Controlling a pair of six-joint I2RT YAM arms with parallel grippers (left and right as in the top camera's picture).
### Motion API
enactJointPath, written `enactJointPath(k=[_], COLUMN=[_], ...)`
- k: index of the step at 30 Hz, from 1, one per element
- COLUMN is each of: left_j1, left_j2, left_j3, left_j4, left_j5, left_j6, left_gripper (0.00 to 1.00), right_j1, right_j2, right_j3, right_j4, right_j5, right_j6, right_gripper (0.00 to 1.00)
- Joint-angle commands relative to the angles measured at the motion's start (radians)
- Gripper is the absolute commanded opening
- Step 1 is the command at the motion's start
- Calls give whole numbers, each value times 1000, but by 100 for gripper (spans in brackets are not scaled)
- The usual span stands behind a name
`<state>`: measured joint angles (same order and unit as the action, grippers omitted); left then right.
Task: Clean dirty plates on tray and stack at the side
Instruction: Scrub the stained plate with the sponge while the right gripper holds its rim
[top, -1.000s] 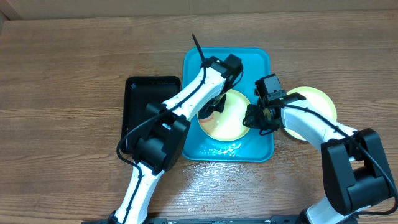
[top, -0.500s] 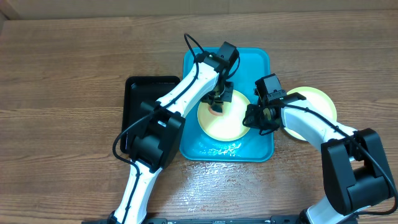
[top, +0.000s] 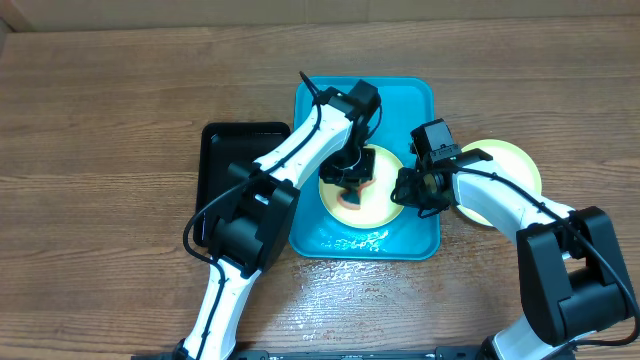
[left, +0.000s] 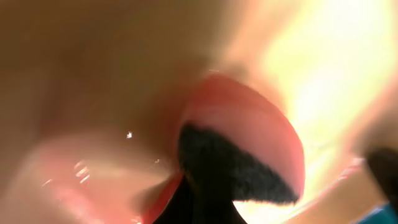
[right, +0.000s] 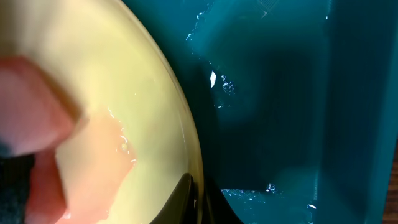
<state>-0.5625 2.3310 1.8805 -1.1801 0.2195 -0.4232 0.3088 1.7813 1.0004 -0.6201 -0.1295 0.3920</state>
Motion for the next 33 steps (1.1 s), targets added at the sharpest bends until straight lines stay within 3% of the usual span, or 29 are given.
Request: enactJointPath(k=[1,8,16,24,29,33], left_j1=[32,70,108,253,355,393], left_j2=[12,-8,-195,-364,-350,-345], left_j3=[7,107,177,175,70,-115], left_j4=[-58,-176,-258,-301,-316,-191], left_j5=[-219,-275,-179,-353,-357,-328], left_j6=[-62,-111,-127,-127,-123,-92], left_gripper=[4,4,4,4,4,4], right_j1=[-2,-2,-2,-2,-2,-2], right_j2=[33,33,33,33,33,33], right_j3=[-21,-21,-21,-21,-21,-21], right_j4=[-18,-20,-21,-19,-19,-14], right_j5=[72,72,72,73,72,72], right_j6=[-13,-13,-13,-13,-13,-13], right_gripper=[5,4,4,5,5,5])
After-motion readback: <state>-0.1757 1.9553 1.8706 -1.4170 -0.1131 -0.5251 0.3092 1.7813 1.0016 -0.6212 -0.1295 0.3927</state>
